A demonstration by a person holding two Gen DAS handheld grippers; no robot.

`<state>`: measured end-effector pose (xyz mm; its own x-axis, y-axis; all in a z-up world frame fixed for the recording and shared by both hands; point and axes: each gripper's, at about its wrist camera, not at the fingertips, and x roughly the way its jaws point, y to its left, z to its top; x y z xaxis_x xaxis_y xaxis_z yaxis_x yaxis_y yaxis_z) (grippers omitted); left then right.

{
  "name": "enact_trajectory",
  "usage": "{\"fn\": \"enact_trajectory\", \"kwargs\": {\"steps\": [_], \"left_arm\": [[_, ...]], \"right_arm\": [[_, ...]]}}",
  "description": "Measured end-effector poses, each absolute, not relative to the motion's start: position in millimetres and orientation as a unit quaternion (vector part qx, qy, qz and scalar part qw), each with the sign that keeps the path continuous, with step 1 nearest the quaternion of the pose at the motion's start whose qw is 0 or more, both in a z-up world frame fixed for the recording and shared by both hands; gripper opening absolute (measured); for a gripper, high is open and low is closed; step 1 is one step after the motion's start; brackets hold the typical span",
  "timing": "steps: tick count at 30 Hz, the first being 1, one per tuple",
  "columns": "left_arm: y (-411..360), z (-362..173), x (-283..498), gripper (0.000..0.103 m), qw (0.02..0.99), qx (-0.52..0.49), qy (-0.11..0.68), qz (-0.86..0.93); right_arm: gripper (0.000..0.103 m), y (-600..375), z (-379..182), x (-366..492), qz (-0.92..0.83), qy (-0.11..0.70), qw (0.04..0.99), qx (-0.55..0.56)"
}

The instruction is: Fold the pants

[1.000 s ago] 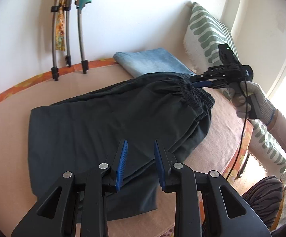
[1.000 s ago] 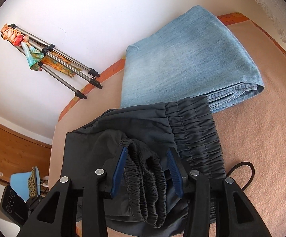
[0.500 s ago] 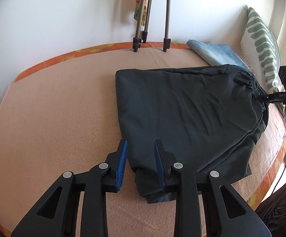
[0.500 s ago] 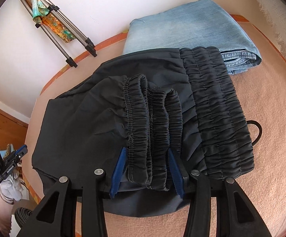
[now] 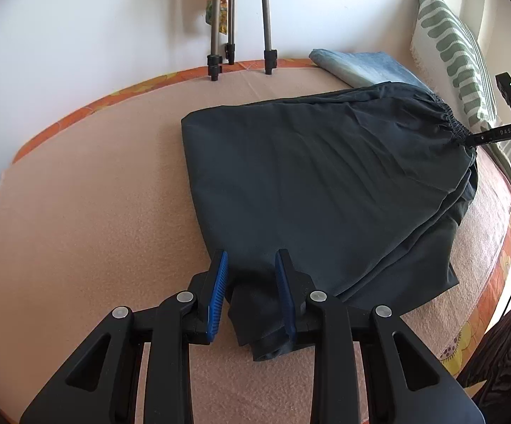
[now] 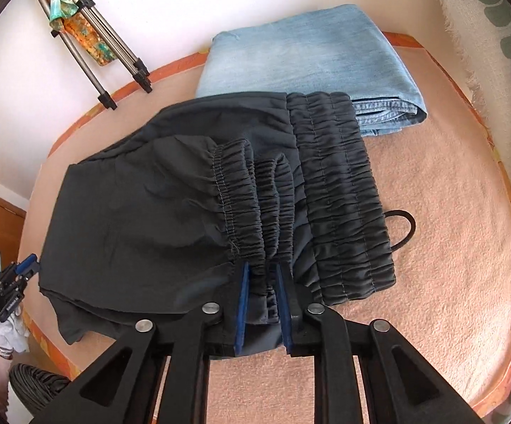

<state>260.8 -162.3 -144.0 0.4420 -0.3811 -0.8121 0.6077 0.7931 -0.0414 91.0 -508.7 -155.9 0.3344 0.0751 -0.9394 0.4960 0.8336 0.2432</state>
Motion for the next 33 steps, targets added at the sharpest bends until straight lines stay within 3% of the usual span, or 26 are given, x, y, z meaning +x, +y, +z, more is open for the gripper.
{"fn": "enact_trajectory", "kwargs": {"steps": [7, 13, 17, 26, 33], "left_arm": [[-167.4, -144.0, 251.8, 0.026, 0.840, 0.129, 0.429, -0.306], [-163.2, -167.3, 247.2, 0.026, 0.824, 0.152, 0.455, -0.300], [-133.9, -151.8, 251.2, 0.026, 0.845, 0.104, 0.446, -0.276], [-112.3, -147.9, 266.5, 0.027, 0.831, 0.019, 0.480, -0.282], [-126.3, -161.6, 251.1, 0.026, 0.815, 0.038, 0.493, -0.303]], "right_arm": [[0.035, -474.1, -111.7, 120.3, -0.083, 0.461, 0.858, 0.209], [0.036, -479.7, -145.6, 163.3, -0.110, 0.505, 0.840, 0.164], [0.034, -502.6, -161.5, 163.4, -0.124, 0.515, 0.826, 0.195], [0.044, -446.9, -98.4, 157.4, -0.048, 0.475, 0.854, 0.207], [0.054, -352.3, -66.4, 219.1, 0.078, 0.482, 0.843, 0.226]]}}
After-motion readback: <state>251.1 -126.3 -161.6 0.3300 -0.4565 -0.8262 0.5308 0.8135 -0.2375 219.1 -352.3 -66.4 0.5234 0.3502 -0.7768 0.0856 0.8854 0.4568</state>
